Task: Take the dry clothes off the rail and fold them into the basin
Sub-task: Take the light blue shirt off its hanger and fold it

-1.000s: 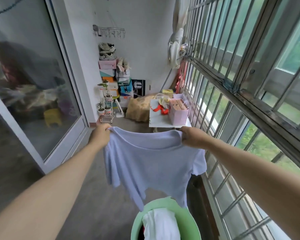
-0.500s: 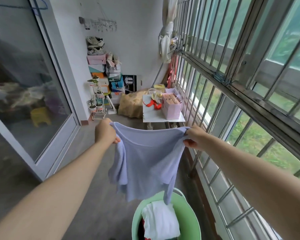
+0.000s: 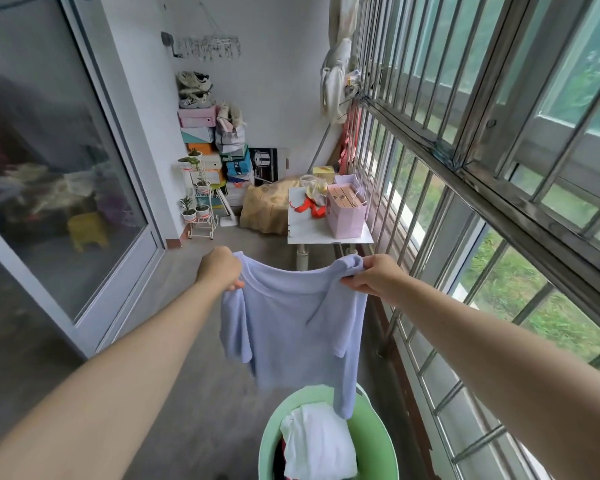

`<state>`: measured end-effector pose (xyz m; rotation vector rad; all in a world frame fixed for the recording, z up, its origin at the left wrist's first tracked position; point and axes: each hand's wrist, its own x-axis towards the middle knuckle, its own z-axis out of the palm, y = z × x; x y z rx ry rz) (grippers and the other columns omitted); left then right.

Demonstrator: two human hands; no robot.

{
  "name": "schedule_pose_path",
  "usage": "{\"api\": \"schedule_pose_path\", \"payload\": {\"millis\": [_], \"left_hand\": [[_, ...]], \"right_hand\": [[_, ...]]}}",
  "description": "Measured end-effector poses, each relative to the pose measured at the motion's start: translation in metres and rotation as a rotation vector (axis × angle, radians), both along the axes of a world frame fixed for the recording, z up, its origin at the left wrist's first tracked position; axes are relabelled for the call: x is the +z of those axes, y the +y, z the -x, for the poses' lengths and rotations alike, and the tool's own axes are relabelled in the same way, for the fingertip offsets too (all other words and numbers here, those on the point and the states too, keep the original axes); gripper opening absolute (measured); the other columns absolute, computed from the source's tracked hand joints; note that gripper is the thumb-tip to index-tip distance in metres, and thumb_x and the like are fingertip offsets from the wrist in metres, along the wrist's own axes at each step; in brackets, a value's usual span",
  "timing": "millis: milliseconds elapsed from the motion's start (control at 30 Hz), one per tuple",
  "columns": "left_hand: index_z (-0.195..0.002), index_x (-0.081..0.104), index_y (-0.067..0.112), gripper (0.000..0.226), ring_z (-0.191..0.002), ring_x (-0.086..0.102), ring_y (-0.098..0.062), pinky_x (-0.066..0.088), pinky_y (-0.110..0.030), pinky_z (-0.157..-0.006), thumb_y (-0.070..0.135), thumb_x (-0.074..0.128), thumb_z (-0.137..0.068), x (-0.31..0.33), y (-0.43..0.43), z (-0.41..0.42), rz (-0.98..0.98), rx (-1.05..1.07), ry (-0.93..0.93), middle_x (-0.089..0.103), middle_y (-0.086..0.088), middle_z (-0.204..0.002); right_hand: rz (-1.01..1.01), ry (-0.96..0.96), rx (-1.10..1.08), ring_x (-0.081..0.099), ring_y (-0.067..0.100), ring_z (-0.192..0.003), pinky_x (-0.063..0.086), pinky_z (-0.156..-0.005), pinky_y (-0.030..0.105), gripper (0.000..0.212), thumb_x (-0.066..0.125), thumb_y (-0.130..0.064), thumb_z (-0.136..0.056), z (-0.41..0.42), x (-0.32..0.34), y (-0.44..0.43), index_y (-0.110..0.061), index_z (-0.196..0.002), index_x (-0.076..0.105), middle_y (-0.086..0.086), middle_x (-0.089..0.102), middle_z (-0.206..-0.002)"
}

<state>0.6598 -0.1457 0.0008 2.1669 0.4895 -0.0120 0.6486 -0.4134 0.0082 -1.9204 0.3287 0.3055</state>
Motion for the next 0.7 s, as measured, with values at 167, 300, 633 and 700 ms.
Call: {"api": "schedule_pose_path", "payload": {"millis": [167, 300, 633, 700], "left_hand": [[-0.092, 0.056, -0.004, 0.01, -0.068, 0.067, -0.026, 0.057, -0.03, -0.05, 0.002, 0.05, -0.088, -0.005, -0.014, 0.001, 0.145, -0.069, 0.136, 0.063, -0.023, -0.086], [-0.066, 0.054, 0.004, 0.021, -0.055, 0.061, -0.025, 0.056, -0.027, -0.05, -0.008, 0.054, -0.083, -0.008, -0.015, 0.001, -0.01, -0.193, 0.147, 0.059, -0.019, -0.069], [-0.078, 0.05, 0.008, 0.007, -0.057, 0.065, -0.03, 0.036, -0.024, -0.049, 0.001, 0.049, -0.077, 0.009, -0.018, 0.004, -0.75, -0.507, 0.035, 0.054, -0.007, -0.055], [-0.08, 0.049, 0.01, 0.003, -0.058, 0.066, -0.029, 0.039, -0.026, -0.053, 0.007, 0.05, -0.081, 0.014, -0.02, 0.003, -0.693, -0.497, 0.018, 0.06, -0.008, -0.056]], "right_hand": [[0.238, -0.168, 0.022, 0.069, 0.018, -0.069, 0.057, -0.058, 0.019, 0.016, 0.07, -0.005, -0.078, 0.001, -0.012, -0.007, -0.004, -0.094, 0.067, 0.011, 0.069, -0.08], [0.343, -0.247, 0.072, 0.07, 0.021, -0.072, 0.06, -0.066, 0.028, 0.017, 0.07, -0.007, -0.077, -0.001, -0.015, -0.012, -0.003, -0.093, 0.069, 0.016, 0.071, -0.083], [0.41, -0.321, 0.139, 0.062, 0.011, -0.056, 0.053, -0.05, 0.018, 0.015, 0.071, -0.011, -0.075, 0.0, -0.012, -0.023, -0.017, -0.07, 0.059, 0.005, 0.064, -0.067], [0.434, -0.325, 0.148, 0.063, 0.013, -0.059, 0.053, -0.051, 0.021, 0.013, 0.071, -0.014, -0.075, 0.0, -0.012, -0.023, -0.016, -0.071, 0.059, 0.006, 0.065, -0.068]]}}
